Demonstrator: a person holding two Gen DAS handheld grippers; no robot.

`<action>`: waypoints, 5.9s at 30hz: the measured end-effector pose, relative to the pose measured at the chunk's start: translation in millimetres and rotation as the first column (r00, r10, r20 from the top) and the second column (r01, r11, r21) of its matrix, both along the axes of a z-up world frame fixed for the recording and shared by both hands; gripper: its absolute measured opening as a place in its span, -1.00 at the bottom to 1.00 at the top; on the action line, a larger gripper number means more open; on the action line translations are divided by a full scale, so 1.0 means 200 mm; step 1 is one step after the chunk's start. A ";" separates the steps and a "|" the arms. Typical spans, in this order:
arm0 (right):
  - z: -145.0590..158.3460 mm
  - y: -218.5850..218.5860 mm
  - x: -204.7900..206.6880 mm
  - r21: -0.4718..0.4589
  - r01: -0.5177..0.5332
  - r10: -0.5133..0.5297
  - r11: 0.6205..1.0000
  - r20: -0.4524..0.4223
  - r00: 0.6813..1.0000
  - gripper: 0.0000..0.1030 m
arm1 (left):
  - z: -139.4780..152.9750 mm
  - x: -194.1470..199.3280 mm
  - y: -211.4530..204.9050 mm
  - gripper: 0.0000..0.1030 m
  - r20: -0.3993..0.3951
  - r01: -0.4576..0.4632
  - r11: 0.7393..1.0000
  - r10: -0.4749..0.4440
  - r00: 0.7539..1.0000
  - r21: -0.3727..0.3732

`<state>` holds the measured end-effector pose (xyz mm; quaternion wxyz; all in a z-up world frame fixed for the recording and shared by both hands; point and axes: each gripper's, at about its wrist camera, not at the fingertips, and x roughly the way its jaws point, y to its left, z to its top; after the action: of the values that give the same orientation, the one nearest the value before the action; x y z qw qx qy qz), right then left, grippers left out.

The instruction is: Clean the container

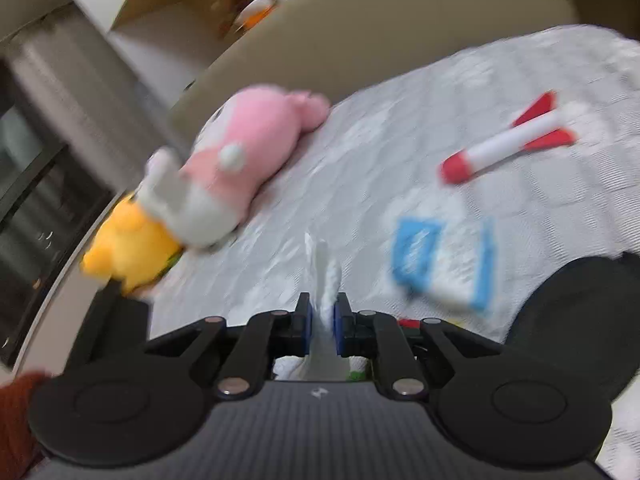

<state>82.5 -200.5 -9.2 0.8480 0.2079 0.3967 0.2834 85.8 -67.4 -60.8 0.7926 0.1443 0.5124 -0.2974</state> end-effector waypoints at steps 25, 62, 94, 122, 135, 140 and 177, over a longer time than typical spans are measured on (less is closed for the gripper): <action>-0.03 -0.25 0.08 -0.103 0.259 -0.266 0.960 -0.059 0.962 -0.77 | -0.05 -0.15 -0.10 0.18 0.441 0.049 0.955 -0.181 0.879 0.294; -0.11 -0.23 0.13 0.006 0.190 -0.186 0.982 -0.171 0.967 -0.78 | -0.08 -0.03 0.06 0.81 0.078 0.052 0.994 -0.059 0.995 0.092; -0.18 -0.45 0.15 0.271 0.336 -0.246 0.902 -0.315 0.917 -0.75 | 0.08 -0.18 -0.25 1.00 0.329 0.312 0.890 -0.420 0.846 0.332; -0.24 -0.39 0.16 0.022 0.275 -0.256 0.961 -0.296 0.920 -0.75 | 0.25 -0.02 0.03 0.48 0.282 -0.024 0.999 0.035 0.959 -0.043; -0.21 -0.29 0.13 0.200 0.198 -0.135 0.960 -0.292 0.947 -0.72 | 0.21 0.07 0.23 0.78 0.010 -0.129 0.984 0.132 0.991 -0.124; -0.21 -0.13 0.12 0.272 0.082 -0.002 0.959 -0.284 0.959 -0.72 | 0.17 0.09 0.20 0.83 0.024 -0.099 0.993 0.100 0.995 -0.060; 0.11 -0.62 0.11 -0.161 0.369 -0.368 0.915 0.037 0.929 -0.69 | 0.16 0.17 -0.07 0.92 0.191 -0.178 0.983 0.166 0.968 0.048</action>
<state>104.2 -324.3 13.5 0.9016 0.2070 0.3700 0.0853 119.9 -81.3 -28.3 0.8547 0.1519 0.4560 -0.1961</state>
